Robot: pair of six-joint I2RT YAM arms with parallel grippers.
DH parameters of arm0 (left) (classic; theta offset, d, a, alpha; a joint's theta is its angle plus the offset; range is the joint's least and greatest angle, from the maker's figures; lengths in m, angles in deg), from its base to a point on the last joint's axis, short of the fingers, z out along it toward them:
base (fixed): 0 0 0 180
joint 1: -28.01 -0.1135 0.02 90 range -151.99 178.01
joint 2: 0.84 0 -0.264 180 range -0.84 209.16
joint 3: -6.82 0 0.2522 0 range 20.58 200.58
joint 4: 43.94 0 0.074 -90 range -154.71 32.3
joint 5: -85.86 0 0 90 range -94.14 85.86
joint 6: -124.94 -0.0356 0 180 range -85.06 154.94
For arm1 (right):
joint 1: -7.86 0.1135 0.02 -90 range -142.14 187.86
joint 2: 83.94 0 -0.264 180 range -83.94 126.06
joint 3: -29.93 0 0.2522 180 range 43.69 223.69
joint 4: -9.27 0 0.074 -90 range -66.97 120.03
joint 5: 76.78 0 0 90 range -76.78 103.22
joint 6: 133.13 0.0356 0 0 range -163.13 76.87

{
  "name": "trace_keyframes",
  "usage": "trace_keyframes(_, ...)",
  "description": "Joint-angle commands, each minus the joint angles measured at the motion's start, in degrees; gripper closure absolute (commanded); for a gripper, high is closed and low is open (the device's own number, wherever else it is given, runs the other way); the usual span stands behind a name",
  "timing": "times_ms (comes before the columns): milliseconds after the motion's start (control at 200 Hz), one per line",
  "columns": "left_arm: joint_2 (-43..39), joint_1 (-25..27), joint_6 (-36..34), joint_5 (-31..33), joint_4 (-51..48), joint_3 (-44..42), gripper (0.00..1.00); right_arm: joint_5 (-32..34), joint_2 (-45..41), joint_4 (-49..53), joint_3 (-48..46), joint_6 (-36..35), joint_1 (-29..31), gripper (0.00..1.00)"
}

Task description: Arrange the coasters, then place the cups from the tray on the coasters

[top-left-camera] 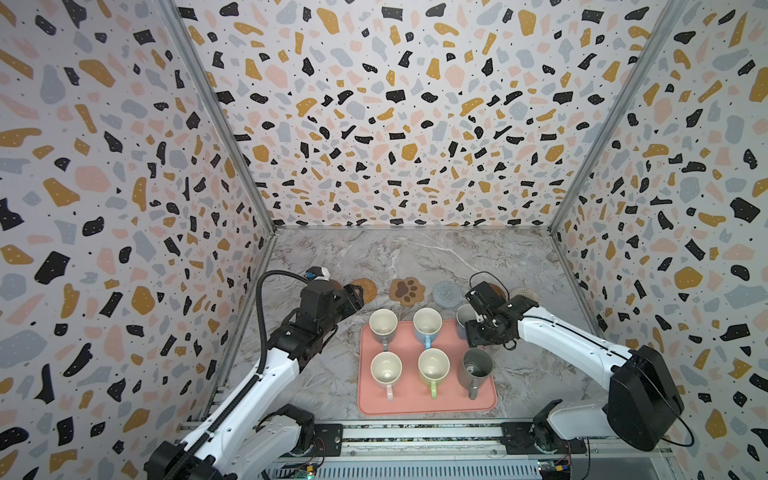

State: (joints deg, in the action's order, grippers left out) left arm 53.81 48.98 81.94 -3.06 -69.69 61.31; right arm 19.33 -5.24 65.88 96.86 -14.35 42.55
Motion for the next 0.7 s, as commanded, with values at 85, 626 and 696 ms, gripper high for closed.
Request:
trace_keyframes(85, -0.7, -0.3, -0.1, 0.5, 1.4, -0.6, 0.26, 2.5, -0.3, 0.9, -0.2, -1.3, -0.5, 0.39)
trace_keyframes(626, -1.5, -0.3, 0.6, 0.1, 1.4, -0.4, 0.26, 2.0, -0.9, -2.6, -2.7, -3.2, 0.5, 0.54)
trace_keyframes(696, -1.2, -0.3, 0.7, 0.1, 1.4, -0.1, 0.26, 2.2, -0.4, -2.7, -2.9, -3.3, 0.5, 0.57)
